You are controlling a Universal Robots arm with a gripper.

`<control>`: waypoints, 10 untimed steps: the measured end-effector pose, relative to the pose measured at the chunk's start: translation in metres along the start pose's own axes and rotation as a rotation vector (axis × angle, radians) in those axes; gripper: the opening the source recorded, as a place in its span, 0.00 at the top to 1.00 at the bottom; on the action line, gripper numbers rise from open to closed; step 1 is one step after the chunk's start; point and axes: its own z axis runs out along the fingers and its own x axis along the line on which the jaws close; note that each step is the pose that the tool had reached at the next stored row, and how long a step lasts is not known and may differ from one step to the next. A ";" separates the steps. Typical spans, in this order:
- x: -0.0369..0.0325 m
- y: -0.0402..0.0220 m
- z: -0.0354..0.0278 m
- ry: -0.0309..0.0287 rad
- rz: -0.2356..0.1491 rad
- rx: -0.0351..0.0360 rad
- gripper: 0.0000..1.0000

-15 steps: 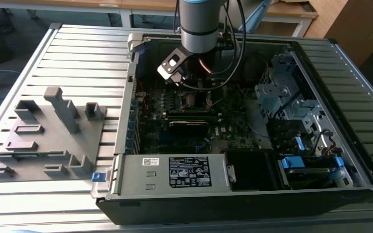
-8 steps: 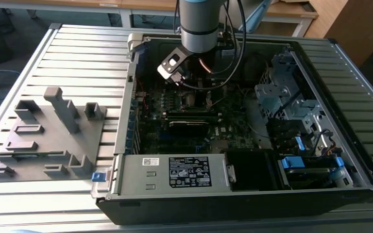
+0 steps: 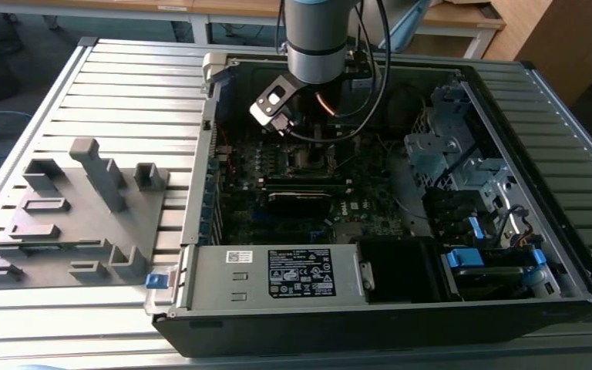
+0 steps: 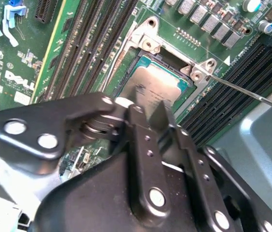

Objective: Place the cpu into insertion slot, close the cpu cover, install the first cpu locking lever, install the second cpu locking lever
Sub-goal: 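Place the cpu into insertion slot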

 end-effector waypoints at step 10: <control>0.0000 0.0001 -0.0003 0.0000 0.000 0.0000 0.89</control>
